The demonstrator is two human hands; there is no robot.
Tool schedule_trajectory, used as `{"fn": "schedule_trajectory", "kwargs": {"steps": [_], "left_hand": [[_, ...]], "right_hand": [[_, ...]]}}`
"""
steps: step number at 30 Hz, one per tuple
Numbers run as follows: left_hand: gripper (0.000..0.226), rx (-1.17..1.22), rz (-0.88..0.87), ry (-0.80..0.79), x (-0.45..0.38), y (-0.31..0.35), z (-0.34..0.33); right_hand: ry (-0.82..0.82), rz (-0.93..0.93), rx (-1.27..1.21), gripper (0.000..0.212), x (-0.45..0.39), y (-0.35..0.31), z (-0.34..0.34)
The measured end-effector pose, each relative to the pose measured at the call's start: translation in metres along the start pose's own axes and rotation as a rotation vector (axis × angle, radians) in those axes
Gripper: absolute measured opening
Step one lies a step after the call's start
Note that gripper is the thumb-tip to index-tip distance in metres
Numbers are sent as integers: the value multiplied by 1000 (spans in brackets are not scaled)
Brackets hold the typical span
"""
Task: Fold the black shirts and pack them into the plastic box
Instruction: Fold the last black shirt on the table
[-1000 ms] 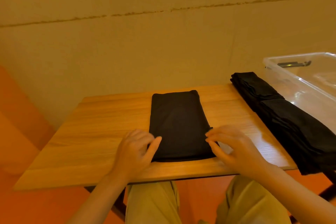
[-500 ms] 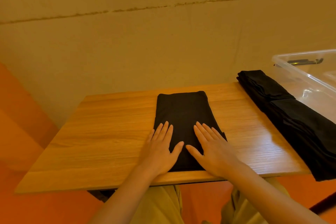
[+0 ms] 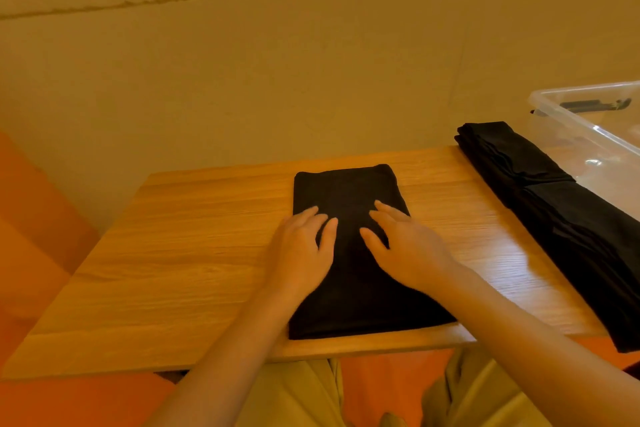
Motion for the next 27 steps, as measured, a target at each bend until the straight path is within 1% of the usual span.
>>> {"fn": "schedule_trajectory", "kwargs": {"steps": [1,2,3,6,8,12,16,17,19,21,22,23,25,27], "left_hand": [[44,0,-5,15,-15,4,0],[44,-15,-15,-5,-30,8,-5],[46,-38,-28,-53,-44,9,-14],[58,-167,-70,-274,-71,-1,-49],[65,-247,-55,-362,-80,-14,-63],[71,-301,-49,-385,-91,-22,-70],[77,-295,-18,-380,-95,-22,-71],[77,-269,-11,-351,-97,-20,-69],[72,-164,16,-230,-105,-18,-60],[61,-55,26,-112,-119,-17,-51],[58,-45,11,-99,-127,-17,-51],[57,-72,-16,-126,-135,-18,-54],[62,-185,-44,-254,-146,-24,-67],[68,-263,-13,-343,-150,-33,-80]], "right_hand": [[31,19,7,55,-17,0,-2],[29,28,24,56,-34,3,-7],[-1,20,49,57,-50,8,-15],[-124,-55,120,63,-79,35,-38],[-139,-63,113,63,-88,51,-41],[-136,-126,130,69,-96,75,-32],[-143,-161,199,73,-100,78,-34],[-122,-156,228,72,-102,76,-33],[-29,-99,262,67,-111,69,-25],[60,-27,168,60,-123,62,-16],[60,-9,105,59,-130,61,-15],[23,-4,73,60,-137,61,-18],[-100,-36,110,65,-147,67,-30],[-151,-84,148,69,-153,75,-41]]}}
Point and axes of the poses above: each hand's wrist, its own x-axis away from the middle knuckle, its own z-axis out of the back of the hand, y = z × x, the point moved 4 cm from there along -x, towards the middle knuckle, and after that the axes turned 6 degrees about -x, right-handed, at the moved point
